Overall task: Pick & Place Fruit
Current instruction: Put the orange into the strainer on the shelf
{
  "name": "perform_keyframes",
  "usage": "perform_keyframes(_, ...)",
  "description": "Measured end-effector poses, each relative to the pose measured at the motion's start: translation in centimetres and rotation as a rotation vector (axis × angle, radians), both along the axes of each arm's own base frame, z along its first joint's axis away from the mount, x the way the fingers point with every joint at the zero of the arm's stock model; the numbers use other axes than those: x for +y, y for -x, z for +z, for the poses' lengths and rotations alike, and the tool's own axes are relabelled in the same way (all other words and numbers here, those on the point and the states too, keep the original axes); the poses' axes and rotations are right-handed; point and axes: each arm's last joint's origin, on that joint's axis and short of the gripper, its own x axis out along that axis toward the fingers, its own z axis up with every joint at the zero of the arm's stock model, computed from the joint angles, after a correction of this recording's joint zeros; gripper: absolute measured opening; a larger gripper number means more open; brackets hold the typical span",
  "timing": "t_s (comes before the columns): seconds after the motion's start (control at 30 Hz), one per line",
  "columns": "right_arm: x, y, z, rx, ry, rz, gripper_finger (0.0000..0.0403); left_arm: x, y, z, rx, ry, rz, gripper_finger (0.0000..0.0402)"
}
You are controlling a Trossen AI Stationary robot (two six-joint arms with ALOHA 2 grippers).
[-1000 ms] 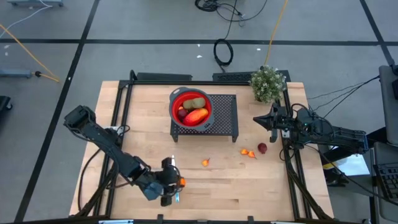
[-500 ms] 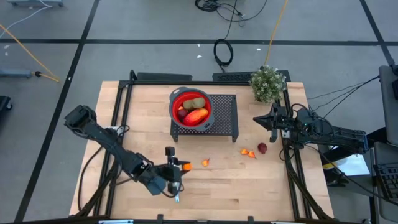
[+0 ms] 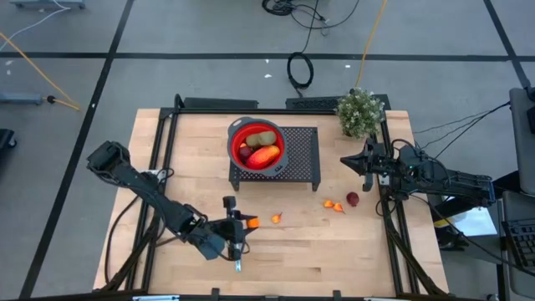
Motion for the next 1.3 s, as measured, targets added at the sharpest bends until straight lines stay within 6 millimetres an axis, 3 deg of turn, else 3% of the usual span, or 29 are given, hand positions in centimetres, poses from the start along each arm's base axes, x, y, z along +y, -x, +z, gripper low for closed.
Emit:
perform_keyframes(0.27,0.0,0.0,0.0,0.0,0.0,0.0,0.0,0.8,-0.6,0.0,-0.113,0.556,0.253,0.0118)
perform_keyframes(0.5,0.0,0.0,0.0,0.0,0.0,0.0,0.0,2.0,-1.7,-0.3,-0.02,1.027,0.348,0.0118)
perform_keyframes(0.8,0.0,0.0,0.0,0.0,0.0,0.0,0.0,3.3,-2.5,-0.4,0.12,1.471,0.505,0.0118)
perform_keyframes(1.03,0.0,0.0,0.0,0.0,0.0,0.001,0.0,3.3,-2.5,-0.4,0.229,1.633,0.556,0.0118)
perform_keyframes(1.3,0.0,0.0,0.0,0.0,0.0,0.0,0.0,3.3,-2.5,-0.4,0.236,1.633,0.549,0.0118)
